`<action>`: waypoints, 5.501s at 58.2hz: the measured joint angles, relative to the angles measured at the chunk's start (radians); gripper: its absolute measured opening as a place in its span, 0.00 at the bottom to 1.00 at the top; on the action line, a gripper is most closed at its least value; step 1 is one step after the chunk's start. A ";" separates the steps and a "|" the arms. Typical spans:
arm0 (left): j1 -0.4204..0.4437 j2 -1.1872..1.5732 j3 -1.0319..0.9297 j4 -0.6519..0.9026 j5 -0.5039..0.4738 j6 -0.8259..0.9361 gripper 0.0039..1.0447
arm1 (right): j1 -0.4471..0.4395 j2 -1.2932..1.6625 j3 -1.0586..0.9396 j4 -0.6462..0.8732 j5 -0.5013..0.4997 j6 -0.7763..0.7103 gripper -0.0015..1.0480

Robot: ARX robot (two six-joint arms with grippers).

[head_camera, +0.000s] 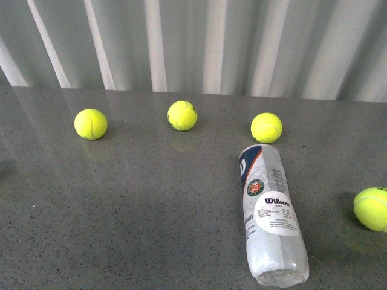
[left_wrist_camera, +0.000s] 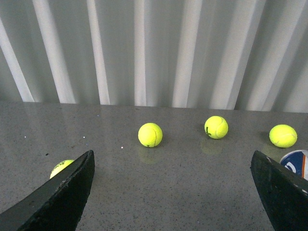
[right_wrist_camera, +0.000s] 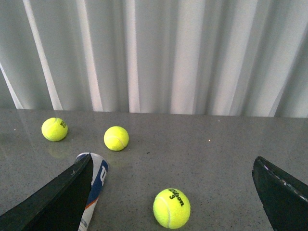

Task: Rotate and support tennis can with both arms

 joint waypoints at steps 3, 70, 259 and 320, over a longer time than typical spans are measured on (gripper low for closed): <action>0.000 0.000 0.000 0.000 0.000 0.000 0.94 | 0.000 0.000 0.000 0.000 0.000 0.000 0.93; 0.000 0.000 0.000 0.000 0.001 0.000 0.94 | -0.050 0.358 0.254 -0.222 -0.209 -0.244 0.93; 0.000 0.000 0.000 -0.001 0.000 0.000 0.94 | 0.380 1.849 1.066 0.084 0.193 -0.415 0.06; 0.000 0.000 0.000 -0.001 0.000 0.000 0.94 | 0.650 2.146 1.158 0.390 0.000 -1.046 0.06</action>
